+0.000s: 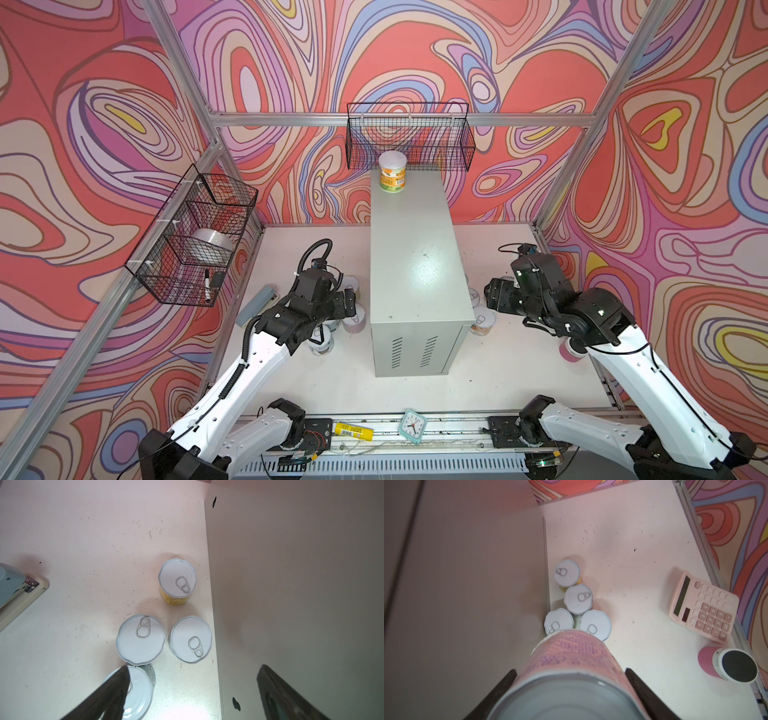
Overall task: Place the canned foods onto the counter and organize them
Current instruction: 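Lift the pink-labeled can with the right gripper up over the cabinet top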
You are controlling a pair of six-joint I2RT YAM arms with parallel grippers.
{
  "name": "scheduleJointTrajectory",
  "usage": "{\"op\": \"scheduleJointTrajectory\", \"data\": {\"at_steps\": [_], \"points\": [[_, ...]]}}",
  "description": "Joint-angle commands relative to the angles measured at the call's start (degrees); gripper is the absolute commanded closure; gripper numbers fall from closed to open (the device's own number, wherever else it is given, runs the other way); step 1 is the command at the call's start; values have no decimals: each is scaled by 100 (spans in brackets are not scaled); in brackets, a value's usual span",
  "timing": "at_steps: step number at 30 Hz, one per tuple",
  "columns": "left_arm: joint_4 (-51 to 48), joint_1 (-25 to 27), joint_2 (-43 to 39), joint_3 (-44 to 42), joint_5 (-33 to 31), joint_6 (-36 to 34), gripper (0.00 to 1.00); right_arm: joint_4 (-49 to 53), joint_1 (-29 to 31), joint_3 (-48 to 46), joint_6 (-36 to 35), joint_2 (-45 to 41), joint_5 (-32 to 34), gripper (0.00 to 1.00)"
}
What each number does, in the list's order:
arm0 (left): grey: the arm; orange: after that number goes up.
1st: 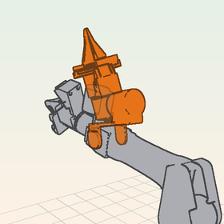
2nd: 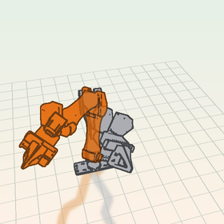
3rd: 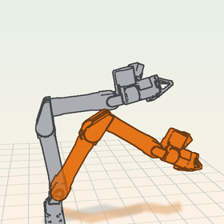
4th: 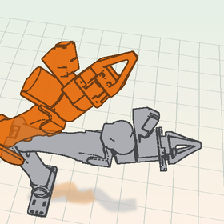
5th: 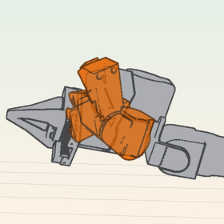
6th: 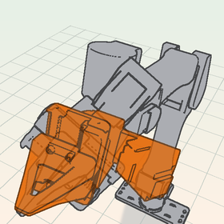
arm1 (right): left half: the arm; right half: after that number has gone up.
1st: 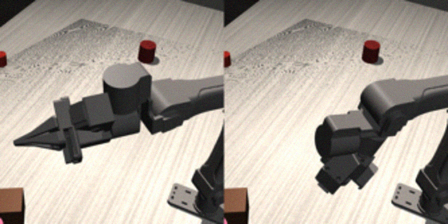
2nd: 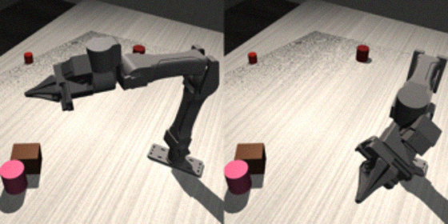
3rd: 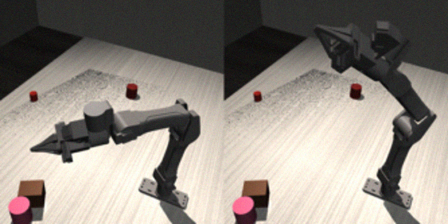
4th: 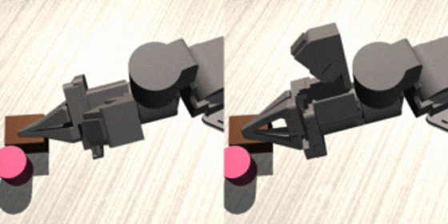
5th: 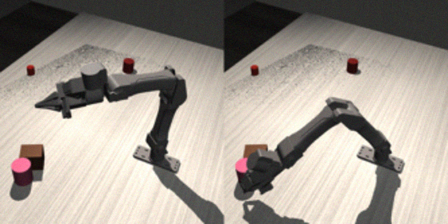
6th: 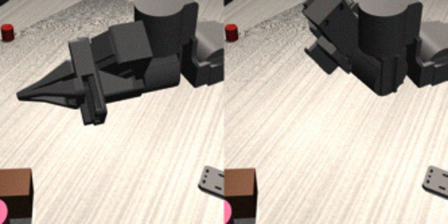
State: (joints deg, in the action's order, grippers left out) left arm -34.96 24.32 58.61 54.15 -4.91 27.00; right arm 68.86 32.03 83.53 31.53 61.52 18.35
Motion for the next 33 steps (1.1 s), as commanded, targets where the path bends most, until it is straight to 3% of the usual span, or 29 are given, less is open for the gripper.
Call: {"op": "scheduleJointTrajectory", "data": {"at_steps": [1, 9, 16, 22, 33], "points": [[-100, -69, 10, 207, -9, -85, 4, 3, 5, 742, -412, 195, 353, 100], [-64, -150, 188, 418, -12, -142, 4, 61, 5, 2419, -942, 1157, 237, 100], [-40, -159, 258, 562, 25, -160, 4, 106, 23, 3637, -1116, 1950, -725, 100], [-72, -164, 224, 550, 60, -148, 4, 564, 268, 4499, -1347, 2542, -873, 100], [32, -163, 199, 459, 200, -78, 4, 382, 563, 4873, -1362, 3186, -1178, 100]]}}
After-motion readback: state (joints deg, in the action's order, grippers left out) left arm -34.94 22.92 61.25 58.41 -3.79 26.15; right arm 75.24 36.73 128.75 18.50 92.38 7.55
